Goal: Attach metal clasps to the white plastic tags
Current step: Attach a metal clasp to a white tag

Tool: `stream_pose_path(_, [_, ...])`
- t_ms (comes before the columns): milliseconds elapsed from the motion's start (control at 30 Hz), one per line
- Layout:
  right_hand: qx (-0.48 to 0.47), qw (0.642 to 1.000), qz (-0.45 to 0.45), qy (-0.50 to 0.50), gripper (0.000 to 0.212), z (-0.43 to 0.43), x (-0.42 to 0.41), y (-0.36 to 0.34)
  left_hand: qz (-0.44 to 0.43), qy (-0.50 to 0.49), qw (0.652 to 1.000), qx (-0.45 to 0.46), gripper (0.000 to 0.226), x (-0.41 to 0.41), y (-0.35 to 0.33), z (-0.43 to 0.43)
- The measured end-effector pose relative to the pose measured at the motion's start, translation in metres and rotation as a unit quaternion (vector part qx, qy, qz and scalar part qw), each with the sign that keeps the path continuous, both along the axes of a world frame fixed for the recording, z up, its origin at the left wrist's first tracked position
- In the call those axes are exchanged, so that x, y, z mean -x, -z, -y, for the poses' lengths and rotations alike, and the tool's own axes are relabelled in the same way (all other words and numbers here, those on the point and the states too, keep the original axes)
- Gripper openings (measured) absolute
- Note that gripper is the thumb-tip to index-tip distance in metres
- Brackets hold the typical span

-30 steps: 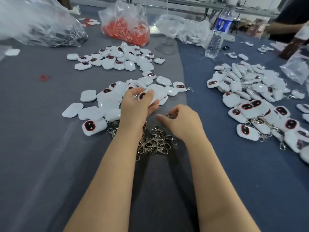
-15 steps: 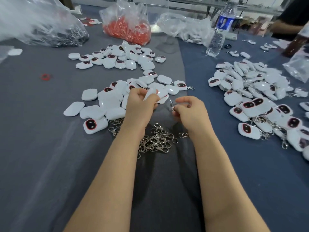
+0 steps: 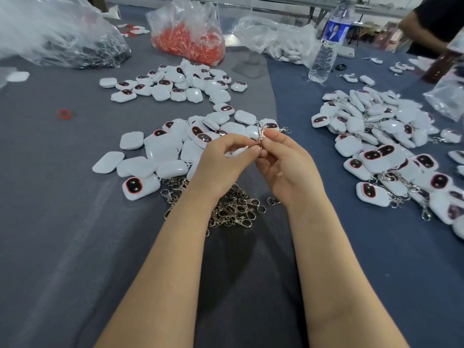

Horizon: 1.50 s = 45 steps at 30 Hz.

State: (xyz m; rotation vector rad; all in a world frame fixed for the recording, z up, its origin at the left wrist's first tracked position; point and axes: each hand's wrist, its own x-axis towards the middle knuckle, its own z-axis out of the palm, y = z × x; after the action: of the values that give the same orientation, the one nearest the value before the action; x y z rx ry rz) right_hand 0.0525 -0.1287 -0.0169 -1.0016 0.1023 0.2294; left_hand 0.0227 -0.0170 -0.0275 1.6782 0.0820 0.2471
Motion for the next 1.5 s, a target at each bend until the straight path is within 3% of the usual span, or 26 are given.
stream_pose_path(167, [0.086, 0.995, 0.04, 0.03, 0.018, -0.0042, 0.0026, 0.0011, -0.013, -0.005, 1.0, 0.009, 0.011, -0.0013, 0.0017, 0.0018])
stream_pose_path(367, [0.087, 0.995, 0.02, 0.053, 0.019, -0.007, 0.0015, 0.0016, -0.019, -0.05, 0.997, 0.054, 0.008, -0.004, 0.0026, 0.0028])
stream_pose_path(433, [0.159, 0.983, 0.034, 0.082, 0.019, -0.006, 0.0005, 0.0042, -0.005, -0.076, 0.997, 0.02, 0.008, -0.0057, 0.0038, 0.0006])
stream_pose_path(500, [0.292, 0.944, 0.097, 0.114, 0.023, -0.0044, 0.0, 0.0084, 0.013, -0.084, 0.996, -0.03, 0.008, -0.0057, 0.0048, 0.0005])
stream_pose_path(567, [0.351, 0.915, 0.165, 0.112, 0.023, -0.0038, 0.0023, 0.0075, 0.032, -0.083, 0.991, -0.098, 0.008, -0.0049, 0.0057, 0.0019])
stream_pose_path(667, [0.382, 0.898, 0.211, 0.062, 0.018, -0.0038, 0.004, 0.005, 0.06, -0.082, 0.981, -0.163, 0.008, -0.0034, 0.0068, 0.0034])
stream_pose_path(833, [0.407, 0.892, 0.197, 0.012, 0.014, -0.0044, 0.0051, 0.0065, 0.071, -0.091, 0.975, -0.189, 0.009, -0.0028, 0.0077, 0.0038])
stream_pose_path(1133, [0.413, 0.887, 0.204, 0.014, 0.013, -0.005, 0.0066, 0.0068, 0.061, -0.137, 0.979, -0.138, 0.012, -0.0072, 0.0093, 0.0032])
stream_pose_path(1500, [0.464, 0.842, 0.259, 0.092, 0.013, -0.0069, 0.0071, 0.0089, 0.041, -0.112, 0.984, -0.13, 0.011, -0.0055, 0.007, 0.0039])
